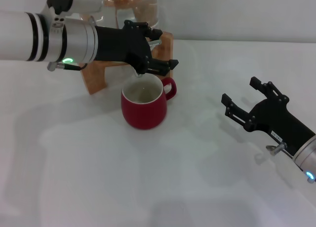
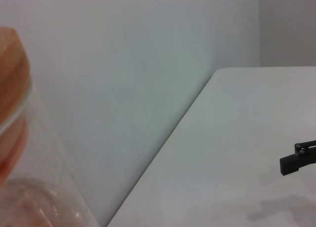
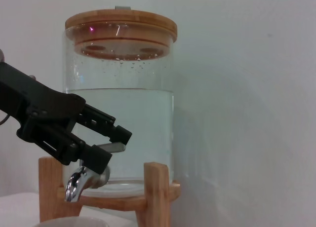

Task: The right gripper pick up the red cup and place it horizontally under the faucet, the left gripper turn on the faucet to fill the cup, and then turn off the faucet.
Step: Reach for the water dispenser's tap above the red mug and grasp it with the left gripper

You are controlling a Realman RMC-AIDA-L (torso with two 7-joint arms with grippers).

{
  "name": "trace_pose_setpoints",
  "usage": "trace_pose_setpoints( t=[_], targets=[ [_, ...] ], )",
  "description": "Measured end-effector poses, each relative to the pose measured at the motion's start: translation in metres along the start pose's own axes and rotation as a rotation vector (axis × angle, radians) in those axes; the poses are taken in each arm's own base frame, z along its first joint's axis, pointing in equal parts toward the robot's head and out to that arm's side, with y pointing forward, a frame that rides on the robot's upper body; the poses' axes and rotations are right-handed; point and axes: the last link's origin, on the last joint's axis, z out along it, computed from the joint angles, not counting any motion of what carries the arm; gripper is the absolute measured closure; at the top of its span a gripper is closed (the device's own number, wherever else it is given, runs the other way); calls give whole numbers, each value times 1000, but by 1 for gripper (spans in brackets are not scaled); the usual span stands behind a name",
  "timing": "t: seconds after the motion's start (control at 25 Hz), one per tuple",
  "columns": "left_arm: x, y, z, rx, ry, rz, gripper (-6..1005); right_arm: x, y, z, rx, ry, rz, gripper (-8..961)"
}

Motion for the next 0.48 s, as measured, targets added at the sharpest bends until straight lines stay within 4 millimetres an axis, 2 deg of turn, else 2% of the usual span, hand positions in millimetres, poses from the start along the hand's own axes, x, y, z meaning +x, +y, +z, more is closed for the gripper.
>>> trace_pose_setpoints(
  t=[0.48],
  targets=[
    [-2,2,1,-13,-3,-6,143,0,0,0,1,2,0,83]
  ],
)
